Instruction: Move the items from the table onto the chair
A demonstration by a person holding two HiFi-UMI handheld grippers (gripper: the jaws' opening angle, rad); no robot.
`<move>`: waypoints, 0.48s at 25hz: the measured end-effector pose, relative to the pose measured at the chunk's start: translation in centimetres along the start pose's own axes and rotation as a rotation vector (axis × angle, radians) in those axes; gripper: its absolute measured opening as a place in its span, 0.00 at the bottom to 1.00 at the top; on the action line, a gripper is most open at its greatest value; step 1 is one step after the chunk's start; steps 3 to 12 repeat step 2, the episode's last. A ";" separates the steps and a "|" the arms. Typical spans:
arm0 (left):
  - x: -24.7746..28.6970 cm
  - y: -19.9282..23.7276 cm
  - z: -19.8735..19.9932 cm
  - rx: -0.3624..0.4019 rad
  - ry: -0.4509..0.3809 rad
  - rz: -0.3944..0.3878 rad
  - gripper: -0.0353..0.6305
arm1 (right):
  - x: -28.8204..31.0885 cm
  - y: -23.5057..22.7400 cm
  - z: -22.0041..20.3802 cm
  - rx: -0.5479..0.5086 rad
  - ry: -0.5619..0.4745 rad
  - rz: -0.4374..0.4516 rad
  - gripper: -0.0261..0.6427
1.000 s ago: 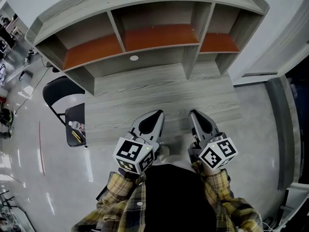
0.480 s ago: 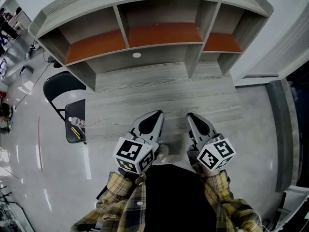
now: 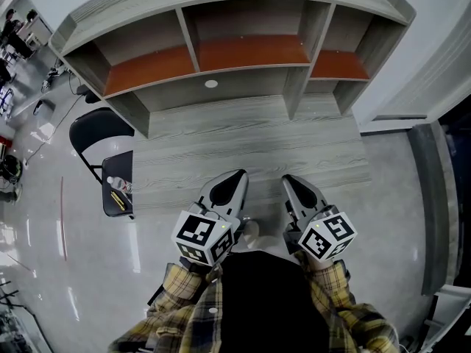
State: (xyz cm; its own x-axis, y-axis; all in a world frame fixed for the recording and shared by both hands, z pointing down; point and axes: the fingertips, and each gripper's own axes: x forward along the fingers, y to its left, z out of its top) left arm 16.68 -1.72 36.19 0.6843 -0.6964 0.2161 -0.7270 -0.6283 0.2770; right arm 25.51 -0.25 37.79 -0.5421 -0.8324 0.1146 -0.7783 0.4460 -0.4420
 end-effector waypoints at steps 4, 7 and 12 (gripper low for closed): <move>-0.2 0.1 0.1 0.002 -0.003 0.004 0.06 | 0.0 0.1 0.0 0.005 -0.003 0.002 0.07; -0.2 0.1 0.1 0.002 -0.003 0.004 0.06 | 0.0 0.1 0.0 0.005 -0.003 0.002 0.07; -0.2 0.1 0.1 0.002 -0.003 0.004 0.06 | 0.0 0.1 0.0 0.005 -0.003 0.002 0.07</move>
